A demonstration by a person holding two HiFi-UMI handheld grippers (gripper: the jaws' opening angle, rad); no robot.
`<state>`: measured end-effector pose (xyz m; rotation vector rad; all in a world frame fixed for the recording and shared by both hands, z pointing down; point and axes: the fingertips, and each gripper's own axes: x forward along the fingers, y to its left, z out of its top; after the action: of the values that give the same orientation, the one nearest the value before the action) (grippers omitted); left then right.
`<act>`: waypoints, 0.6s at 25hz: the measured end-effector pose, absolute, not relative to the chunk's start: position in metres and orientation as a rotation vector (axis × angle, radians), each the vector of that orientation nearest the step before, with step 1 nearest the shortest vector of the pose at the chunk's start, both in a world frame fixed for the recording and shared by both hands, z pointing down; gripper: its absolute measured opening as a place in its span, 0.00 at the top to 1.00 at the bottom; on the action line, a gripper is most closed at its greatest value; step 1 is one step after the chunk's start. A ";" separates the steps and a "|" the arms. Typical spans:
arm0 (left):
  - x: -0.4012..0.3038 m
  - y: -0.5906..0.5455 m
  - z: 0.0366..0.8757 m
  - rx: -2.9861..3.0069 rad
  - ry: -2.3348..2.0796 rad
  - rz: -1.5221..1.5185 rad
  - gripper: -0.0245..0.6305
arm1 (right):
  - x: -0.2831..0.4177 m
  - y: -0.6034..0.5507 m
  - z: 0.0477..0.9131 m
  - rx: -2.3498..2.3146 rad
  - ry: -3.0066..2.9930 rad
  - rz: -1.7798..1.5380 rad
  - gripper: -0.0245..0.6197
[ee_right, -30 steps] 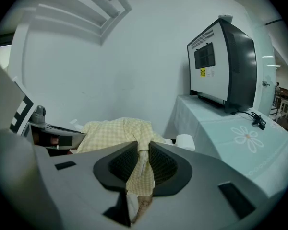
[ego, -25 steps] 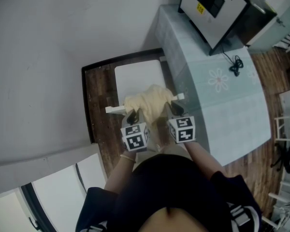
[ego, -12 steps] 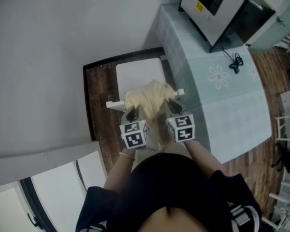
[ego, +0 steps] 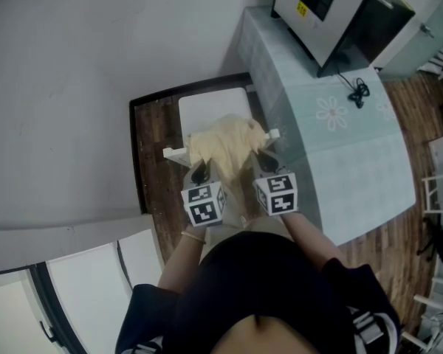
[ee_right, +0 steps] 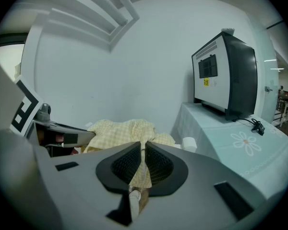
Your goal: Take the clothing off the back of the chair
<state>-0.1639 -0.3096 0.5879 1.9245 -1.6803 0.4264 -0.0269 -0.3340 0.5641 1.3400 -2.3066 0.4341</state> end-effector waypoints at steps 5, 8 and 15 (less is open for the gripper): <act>-0.162 -0.299 0.578 1.939 -1.695 0.403 0.90 | -0.025 -0.325 0.559 1.350 -2.316 0.429 0.90; -0.162 -0.292 0.573 1.941 -1.708 0.386 0.90 | -0.024 -0.319 0.554 1.354 -2.329 0.410 0.90; -0.159 -0.274 0.565 1.936 -1.731 0.349 0.90 | -0.021 -0.302 0.546 1.355 -2.348 0.397 0.90</act>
<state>-0.1586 -0.2739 0.5650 1.9359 -1.7309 0.3487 -0.0206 -0.3015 0.5464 1.3554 -2.3480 0.3973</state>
